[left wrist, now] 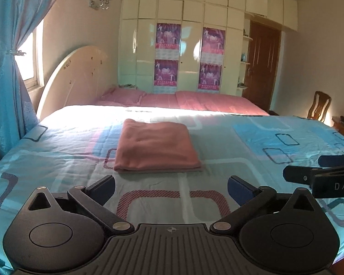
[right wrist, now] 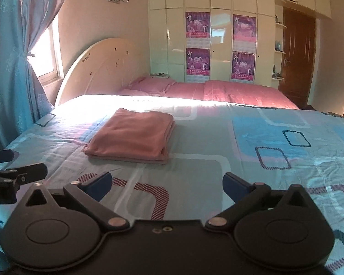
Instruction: Fold small clothes
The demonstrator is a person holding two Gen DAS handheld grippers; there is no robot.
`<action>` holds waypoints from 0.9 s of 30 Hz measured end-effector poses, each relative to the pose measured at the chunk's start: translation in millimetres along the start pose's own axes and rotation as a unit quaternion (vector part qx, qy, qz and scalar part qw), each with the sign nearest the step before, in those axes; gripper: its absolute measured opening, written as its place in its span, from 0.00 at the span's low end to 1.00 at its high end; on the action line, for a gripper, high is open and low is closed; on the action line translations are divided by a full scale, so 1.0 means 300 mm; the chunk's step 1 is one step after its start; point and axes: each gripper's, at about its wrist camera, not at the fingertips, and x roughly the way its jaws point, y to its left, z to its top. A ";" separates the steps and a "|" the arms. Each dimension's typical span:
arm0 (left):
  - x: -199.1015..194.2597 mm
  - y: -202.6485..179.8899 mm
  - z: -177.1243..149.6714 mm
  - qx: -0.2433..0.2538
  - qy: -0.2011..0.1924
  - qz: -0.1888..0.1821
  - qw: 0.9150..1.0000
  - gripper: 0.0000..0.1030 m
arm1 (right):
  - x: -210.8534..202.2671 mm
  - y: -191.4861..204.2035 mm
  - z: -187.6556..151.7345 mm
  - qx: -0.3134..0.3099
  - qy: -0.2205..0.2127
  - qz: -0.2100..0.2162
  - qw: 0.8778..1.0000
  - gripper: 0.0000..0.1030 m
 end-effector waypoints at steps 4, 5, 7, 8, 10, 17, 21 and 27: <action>-0.043 -0.010 -0.005 -0.002 -0.002 0.000 1.000 1.00 | -0.047 0.008 -0.004 0.004 -0.005 -0.005 1.000 0.99; -0.045 -0.011 -0.006 -0.004 -0.003 0.001 1.000 1.00 | -0.054 0.008 -0.002 0.003 -0.007 -0.007 1.000 0.99; -0.054 -0.008 -0.003 -0.014 -0.005 0.003 1.000 1.00 | -0.065 0.003 -0.001 0.007 -0.011 -0.013 1.000 0.99; -0.057 -0.004 0.001 -0.022 -0.006 0.004 1.000 1.00 | -0.065 0.001 -0.001 0.012 -0.012 -0.015 1.000 0.99; -0.063 -0.001 0.008 -0.028 -0.010 -0.001 1.000 1.00 | -0.067 -0.007 -0.001 0.023 -0.011 -0.015 1.000 0.99; -0.069 -0.001 0.010 -0.016 -0.014 0.003 1.000 1.00 | -0.068 0.006 -0.011 0.019 -0.013 -0.014 1.000 0.99; -0.071 0.007 0.015 -0.016 -0.016 0.006 1.000 1.00 | -0.065 0.021 -0.009 0.014 -0.014 -0.015 1.000 0.99; -0.076 0.005 0.023 -0.014 -0.020 0.007 1.000 1.00 | -0.065 0.031 -0.003 0.017 -0.017 -0.014 1.000 0.99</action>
